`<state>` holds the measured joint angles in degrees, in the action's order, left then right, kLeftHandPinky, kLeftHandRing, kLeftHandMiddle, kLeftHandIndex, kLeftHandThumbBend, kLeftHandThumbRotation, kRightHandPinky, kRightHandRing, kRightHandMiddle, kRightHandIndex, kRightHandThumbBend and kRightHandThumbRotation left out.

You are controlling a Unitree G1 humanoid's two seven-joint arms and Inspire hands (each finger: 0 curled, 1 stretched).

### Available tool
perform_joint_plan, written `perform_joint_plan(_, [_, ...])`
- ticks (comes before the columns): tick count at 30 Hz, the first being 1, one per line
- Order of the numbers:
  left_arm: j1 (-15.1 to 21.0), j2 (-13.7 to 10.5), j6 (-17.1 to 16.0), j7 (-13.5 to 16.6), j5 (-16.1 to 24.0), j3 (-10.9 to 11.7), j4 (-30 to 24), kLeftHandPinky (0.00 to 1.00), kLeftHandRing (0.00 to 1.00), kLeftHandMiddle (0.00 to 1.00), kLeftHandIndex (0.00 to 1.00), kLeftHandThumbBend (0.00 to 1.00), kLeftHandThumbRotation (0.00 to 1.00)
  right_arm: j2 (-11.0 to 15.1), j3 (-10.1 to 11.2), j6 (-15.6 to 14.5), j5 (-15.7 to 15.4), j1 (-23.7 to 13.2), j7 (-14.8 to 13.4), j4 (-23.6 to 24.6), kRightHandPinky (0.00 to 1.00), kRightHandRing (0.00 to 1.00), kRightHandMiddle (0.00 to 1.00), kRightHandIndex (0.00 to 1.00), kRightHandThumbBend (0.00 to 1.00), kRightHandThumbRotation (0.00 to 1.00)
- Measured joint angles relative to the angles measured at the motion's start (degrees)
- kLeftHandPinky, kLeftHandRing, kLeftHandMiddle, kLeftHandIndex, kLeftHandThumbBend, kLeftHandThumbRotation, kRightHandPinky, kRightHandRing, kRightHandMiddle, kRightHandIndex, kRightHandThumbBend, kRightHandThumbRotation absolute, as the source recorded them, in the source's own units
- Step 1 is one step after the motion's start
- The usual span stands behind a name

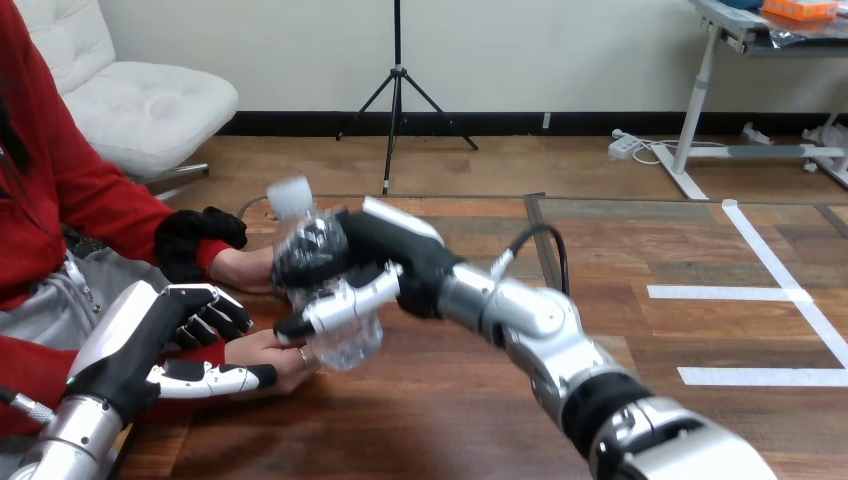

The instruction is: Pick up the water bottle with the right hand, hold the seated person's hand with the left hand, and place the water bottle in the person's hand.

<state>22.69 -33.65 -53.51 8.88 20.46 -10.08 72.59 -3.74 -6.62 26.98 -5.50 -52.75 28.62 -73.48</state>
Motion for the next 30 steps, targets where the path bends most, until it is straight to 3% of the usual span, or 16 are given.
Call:
perform_joint_plan(7, [-0.3,0.0,-0.7,-0.7,-0.1,0.0,-0.8,0.44,0.48,0.52,0.53,0.92,0.32,0.0,0.0,-1.3,-0.3,-3.0,-2.2,-1.3,0.28,0.34,0.41,0.45,0.91,0.0])
perform_joint_plan(17, [-1.5,-0.3,-2.2,-2.0,-0.3,0.6,-2.6,0.43,0.47,0.52,0.53,0.93,0.32,0.1,-0.1,-2.6,-3.8,-6.7,-7.0,-2.7,0.28,0.34,0.41,0.46,0.91,0.0])
perform_joint_plan(30, [-3.2,-1.0,-2.9,-2.4,-0.4,0.9,-4.8,0.41,0.47,0.52,0.52,0.95,0.32,0.4,-0.1,-3.5,-7.0,-7.6,-9.6,-3.5,0.28,0.35,0.42,0.46,0.91,0.0])
